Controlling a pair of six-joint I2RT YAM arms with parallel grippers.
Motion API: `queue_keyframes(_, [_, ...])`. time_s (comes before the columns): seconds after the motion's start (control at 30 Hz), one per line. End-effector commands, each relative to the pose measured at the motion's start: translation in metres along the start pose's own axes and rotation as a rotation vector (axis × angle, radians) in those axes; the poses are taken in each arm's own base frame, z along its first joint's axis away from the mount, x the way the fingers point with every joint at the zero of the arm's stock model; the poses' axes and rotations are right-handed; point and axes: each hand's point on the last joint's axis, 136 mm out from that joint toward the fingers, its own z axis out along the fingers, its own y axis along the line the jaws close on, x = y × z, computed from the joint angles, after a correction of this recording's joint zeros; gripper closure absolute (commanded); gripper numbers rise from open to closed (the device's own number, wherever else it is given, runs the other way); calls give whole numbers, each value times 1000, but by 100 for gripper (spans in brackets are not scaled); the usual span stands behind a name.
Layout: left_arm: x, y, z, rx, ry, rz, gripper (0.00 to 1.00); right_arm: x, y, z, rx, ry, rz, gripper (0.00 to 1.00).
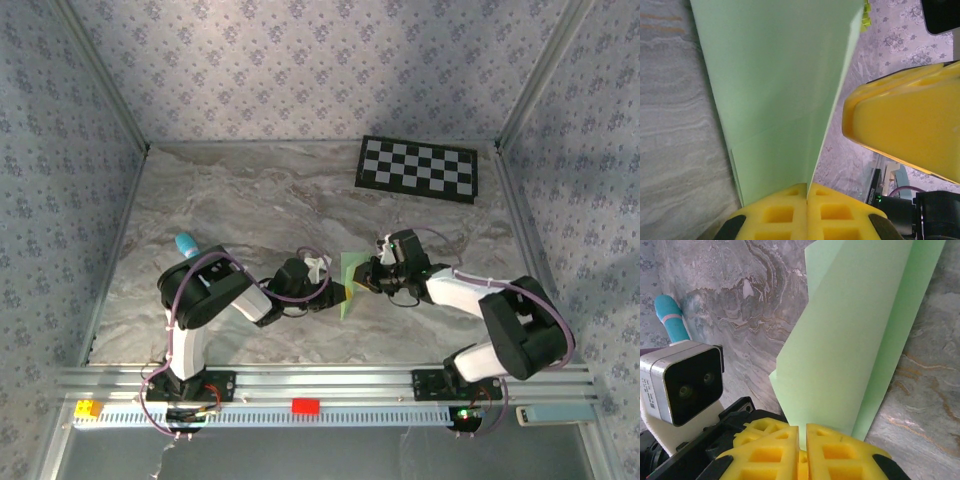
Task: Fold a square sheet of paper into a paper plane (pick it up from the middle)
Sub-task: Fold the wing for the fifth time at the center of the table.
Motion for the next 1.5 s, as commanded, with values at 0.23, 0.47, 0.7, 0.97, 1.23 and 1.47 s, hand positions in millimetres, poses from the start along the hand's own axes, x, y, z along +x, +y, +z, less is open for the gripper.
queue_keyframes(0.23, [10, 31, -2, -67, 10, -93, 100, -17, 16, 3, -78, -6, -25, 89])
queue_keyframes(0.47, [12, 39, -3, -97, 2, -136, 100, -22, 12, 10, -81, 7, -12, 90])
queue_keyframes(0.7, [15, 50, -6, -141, 0, -178, 100, -25, 7, 14, -80, 9, 1, 91])
queue_keyframes(0.97, [17, 57, -5, -165, 4, -215, 100, -26, 0, 19, -79, 21, 14, 91])
queue_keyframes(1.23, [20, 68, -6, -202, 9, -244, 100, -28, -3, 24, -77, 28, 16, 91])
queue_keyframes(1.47, [23, 75, -7, -233, 12, -261, 100, -28, -7, 28, -70, 40, 22, 91])
